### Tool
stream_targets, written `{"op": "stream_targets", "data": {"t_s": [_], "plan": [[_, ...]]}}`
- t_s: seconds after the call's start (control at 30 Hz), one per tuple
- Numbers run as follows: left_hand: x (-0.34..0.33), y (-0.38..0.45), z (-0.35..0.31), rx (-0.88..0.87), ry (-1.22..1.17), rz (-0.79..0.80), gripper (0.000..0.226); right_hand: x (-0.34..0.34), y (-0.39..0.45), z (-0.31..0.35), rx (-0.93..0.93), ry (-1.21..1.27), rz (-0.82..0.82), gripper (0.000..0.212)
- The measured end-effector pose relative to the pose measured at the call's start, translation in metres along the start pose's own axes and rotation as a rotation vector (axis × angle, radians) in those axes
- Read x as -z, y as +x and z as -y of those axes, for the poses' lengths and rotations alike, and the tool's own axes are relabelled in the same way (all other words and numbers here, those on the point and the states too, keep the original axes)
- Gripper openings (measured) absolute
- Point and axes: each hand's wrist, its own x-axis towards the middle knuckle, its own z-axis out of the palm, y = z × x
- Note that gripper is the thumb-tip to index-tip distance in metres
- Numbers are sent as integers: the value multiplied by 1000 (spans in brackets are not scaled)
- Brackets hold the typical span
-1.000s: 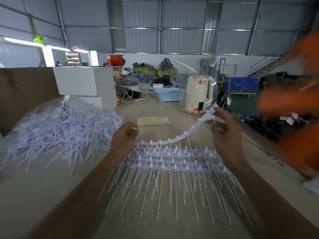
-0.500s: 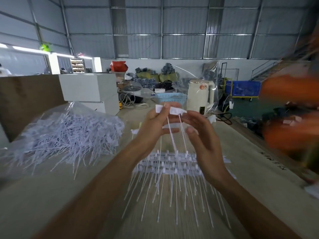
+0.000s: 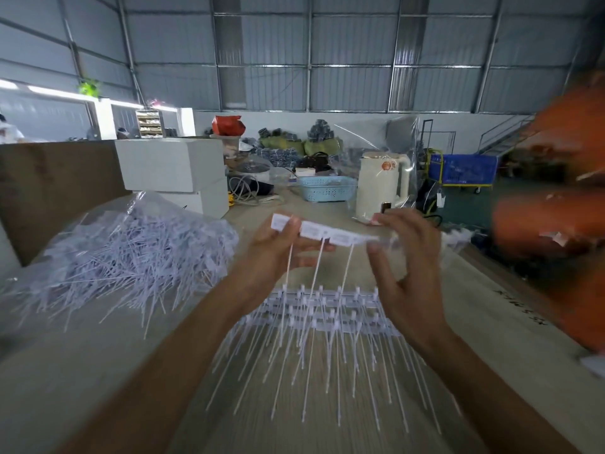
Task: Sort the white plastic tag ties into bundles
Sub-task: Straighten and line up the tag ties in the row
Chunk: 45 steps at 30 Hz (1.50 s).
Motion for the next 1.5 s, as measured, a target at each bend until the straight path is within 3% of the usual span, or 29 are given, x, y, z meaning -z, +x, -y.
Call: {"op": "stream_targets", "data": {"t_s": [0.1, 0.3, 0.5, 0.7, 0.93, 1.13, 1.33, 1.5], "plan": [[15, -13, 23, 58, 7, 20, 24, -11, -5, 0, 139, -286, 223, 44], [37, -15, 18, 54, 212, -83, 19, -20, -5, 4, 268, -513, 229, 31], [34, -28, 22, -153, 411, -102, 29, -27, -2, 15, 328, -519, 257, 31], [22, -38, 24, -285, 453, -112, 22, -29, 2, 21, 260, -377, 320, 29], [7, -40, 18, -359, 421, -185, 21, -24, 7, 24, 222, -278, 251, 37], [11, -41, 12, -261, 231, -257, 25, -13, 48, 40, 403, -310, 478, 35], [27, -36, 18, -113, 75, -330, 21, -36, 90, 50, 134, -194, 861, 28], [53, -38, 37, -32, 250, -402, 14, -76, 52, 19, -82, -21, 1029, 19]]}}
